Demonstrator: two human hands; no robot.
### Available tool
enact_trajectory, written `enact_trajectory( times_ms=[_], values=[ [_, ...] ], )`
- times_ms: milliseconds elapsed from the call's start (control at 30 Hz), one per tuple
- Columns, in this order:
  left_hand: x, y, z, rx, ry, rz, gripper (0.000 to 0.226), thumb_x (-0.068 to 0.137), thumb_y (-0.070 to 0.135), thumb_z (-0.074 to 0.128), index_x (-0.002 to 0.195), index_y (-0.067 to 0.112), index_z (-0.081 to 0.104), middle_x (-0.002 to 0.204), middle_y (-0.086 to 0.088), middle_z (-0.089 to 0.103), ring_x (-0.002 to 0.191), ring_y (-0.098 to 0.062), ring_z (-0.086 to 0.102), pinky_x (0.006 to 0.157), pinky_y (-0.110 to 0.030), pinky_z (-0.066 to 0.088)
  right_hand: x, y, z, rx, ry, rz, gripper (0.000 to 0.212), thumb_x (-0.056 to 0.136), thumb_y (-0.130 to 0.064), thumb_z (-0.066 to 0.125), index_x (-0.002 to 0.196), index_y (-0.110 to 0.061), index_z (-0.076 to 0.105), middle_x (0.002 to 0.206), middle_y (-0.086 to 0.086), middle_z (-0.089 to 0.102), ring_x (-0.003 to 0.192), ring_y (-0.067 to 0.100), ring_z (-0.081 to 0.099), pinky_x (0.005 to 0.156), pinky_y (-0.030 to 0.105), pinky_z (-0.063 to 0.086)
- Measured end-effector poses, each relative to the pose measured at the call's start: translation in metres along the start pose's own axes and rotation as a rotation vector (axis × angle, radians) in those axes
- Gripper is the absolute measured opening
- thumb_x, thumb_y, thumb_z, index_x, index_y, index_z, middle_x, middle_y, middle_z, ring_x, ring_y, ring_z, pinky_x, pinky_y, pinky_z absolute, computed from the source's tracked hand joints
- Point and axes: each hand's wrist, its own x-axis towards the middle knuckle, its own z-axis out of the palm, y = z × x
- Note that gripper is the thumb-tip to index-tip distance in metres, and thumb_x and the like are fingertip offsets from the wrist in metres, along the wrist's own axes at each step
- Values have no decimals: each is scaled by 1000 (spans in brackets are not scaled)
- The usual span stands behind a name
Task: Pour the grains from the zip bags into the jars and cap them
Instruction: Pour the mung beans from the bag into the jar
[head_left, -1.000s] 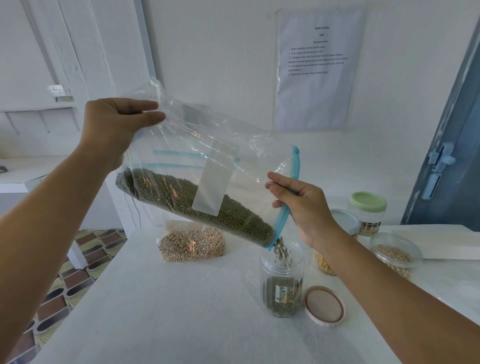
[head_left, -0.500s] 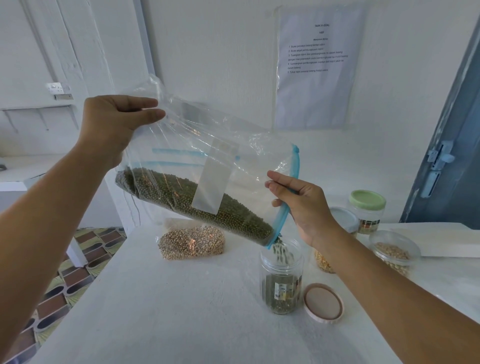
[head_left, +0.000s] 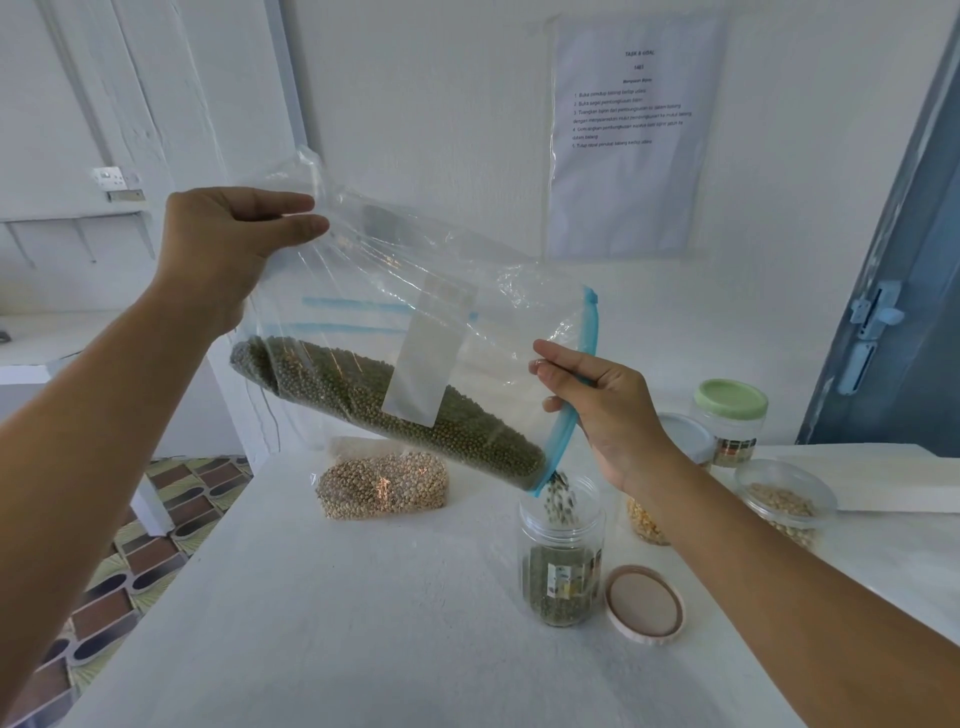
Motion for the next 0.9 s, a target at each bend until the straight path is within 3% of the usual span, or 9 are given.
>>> enact_trajectory(
  times_ms=[133, 533, 900],
  values=[
    [1, 0, -1, -4, -3, 0, 28, 69, 25, 96, 94, 26, 82, 86, 11, 80, 83, -1, 70, 79, -11, 51, 0, 1, 1, -4, 5, 7, 25, 92, -8, 75, 114, -19, 79, 108, 4, 80, 82, 15, 64, 87, 28, 59],
    [-1, -2, -1, -20, -11, -6, 32, 65, 26, 97, 93, 25, 83, 90, 1, 79, 82, -6, 70, 87, -18, 54, -2, 0, 1, 1, 16, 10, 25, 92, -8, 75, 114, -18, 79, 106, 3, 80, 72, 12, 63, 77, 21, 57],
    [-1, 0, 0, 0, -13, -5, 31, 65, 26, 97, 92, 28, 83, 90, -5, 74, 78, -5, 66, 81, -13, 51, 1, 2, 1, -15, 8, 6, 26, 91, -9, 76, 115, -18, 79, 107, 3, 80, 74, 12, 64, 79, 22, 57]
  ],
)
